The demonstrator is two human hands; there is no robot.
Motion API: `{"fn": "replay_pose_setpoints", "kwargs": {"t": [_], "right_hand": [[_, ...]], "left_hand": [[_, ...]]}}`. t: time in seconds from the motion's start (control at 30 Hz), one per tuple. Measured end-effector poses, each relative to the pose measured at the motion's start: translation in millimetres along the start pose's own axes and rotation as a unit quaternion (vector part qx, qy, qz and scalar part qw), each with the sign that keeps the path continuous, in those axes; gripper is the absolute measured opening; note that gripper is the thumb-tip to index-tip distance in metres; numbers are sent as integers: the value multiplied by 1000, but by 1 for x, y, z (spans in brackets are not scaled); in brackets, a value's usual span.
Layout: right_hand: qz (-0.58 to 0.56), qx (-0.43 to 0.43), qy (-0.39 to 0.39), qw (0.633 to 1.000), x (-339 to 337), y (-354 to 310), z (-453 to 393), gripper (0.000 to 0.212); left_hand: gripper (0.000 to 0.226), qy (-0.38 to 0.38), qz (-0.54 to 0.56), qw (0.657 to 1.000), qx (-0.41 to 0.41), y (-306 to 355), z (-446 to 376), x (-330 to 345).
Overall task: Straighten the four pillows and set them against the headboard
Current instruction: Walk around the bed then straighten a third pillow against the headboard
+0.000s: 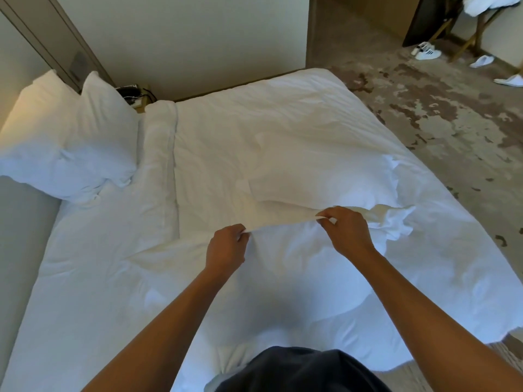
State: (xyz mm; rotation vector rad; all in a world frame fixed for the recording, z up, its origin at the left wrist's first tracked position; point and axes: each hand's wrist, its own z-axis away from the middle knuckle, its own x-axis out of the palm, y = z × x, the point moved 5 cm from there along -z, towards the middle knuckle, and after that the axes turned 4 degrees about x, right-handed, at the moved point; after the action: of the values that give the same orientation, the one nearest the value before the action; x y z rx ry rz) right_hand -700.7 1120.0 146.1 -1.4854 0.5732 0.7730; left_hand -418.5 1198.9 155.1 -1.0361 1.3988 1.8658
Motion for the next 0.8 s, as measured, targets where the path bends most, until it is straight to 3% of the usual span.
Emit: {"fn": "replay_pose_setpoints", "kwargs": {"t": [0.1,0.27,0.4,0.6,0.8], "right_hand": [[-75,35,-29,996,3,3,-10,14],[-128,21,-35,991,11,-4,-14,19],[-98,-19,-22,995,15,-2,-19,16],[-40,-42,-13,998,15,7,-28,12],[-33,23,-70,997,28,25,-30,25]], "left_hand": [[31,11,-8,1000,13,0,-1,-2],[24,41,-33,999,14,-8,-4,-6],[22,45,-18,999,-10,-26,-14,-2],[26,-18,-35,999,-31,-56,-24,15],[25,-25,-31,997,-61,-85,-24,27]]}}
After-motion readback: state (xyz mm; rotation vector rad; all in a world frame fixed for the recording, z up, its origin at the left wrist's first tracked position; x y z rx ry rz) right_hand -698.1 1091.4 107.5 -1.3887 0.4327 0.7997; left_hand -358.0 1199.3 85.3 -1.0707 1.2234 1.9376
